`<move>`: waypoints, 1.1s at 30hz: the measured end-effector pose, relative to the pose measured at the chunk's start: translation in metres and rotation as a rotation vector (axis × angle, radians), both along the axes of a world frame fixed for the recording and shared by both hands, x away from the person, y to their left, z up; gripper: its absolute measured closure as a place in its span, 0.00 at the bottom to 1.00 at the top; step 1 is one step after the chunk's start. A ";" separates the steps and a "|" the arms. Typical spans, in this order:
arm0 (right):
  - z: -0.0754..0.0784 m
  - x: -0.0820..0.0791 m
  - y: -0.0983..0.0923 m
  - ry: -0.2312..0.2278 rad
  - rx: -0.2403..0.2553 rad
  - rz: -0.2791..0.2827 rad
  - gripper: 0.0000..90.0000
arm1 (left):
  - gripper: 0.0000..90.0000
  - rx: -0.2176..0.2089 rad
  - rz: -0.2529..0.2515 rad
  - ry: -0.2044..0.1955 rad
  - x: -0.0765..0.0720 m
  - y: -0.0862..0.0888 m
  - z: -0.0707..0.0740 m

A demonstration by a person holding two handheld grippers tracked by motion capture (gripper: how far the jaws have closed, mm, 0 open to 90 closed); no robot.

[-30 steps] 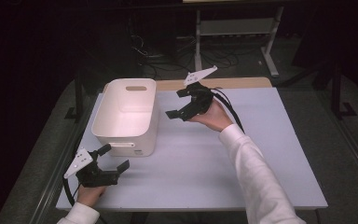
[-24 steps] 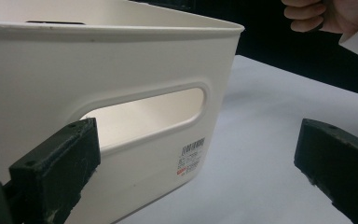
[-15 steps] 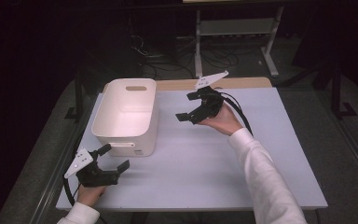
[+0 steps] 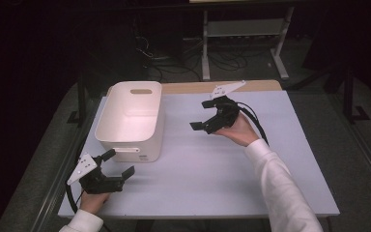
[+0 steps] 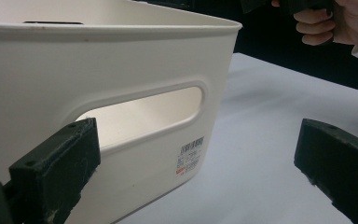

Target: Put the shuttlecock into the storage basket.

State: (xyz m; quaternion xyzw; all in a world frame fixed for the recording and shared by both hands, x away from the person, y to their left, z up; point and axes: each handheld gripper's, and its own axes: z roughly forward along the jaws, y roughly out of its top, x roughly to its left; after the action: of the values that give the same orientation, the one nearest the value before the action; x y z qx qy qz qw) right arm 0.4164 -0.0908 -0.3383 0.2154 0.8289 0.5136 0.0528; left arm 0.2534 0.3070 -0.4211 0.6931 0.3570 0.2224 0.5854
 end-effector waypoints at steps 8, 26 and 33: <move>-0.005 -0.005 -0.013 -0.005 0.025 -0.025 0.00 | 0.00 -0.002 0.001 0.000 0.000 0.000 0.000; -0.021 -0.020 -0.030 -0.019 0.046 -0.043 0.00 | 0.00 -0.001 -0.002 -0.003 -0.001 0.000 0.001; -0.024 -0.028 -0.037 -0.037 0.048 -0.056 0.00 | 0.00 0.002 -0.004 -0.003 -0.001 -0.001 0.000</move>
State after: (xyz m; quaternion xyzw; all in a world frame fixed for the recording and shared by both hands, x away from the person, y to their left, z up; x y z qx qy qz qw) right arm 0.3880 -0.1276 -0.3627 0.2303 0.8089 0.5354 0.0771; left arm 0.2529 0.3064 -0.4206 0.6939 0.3548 0.2225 0.5858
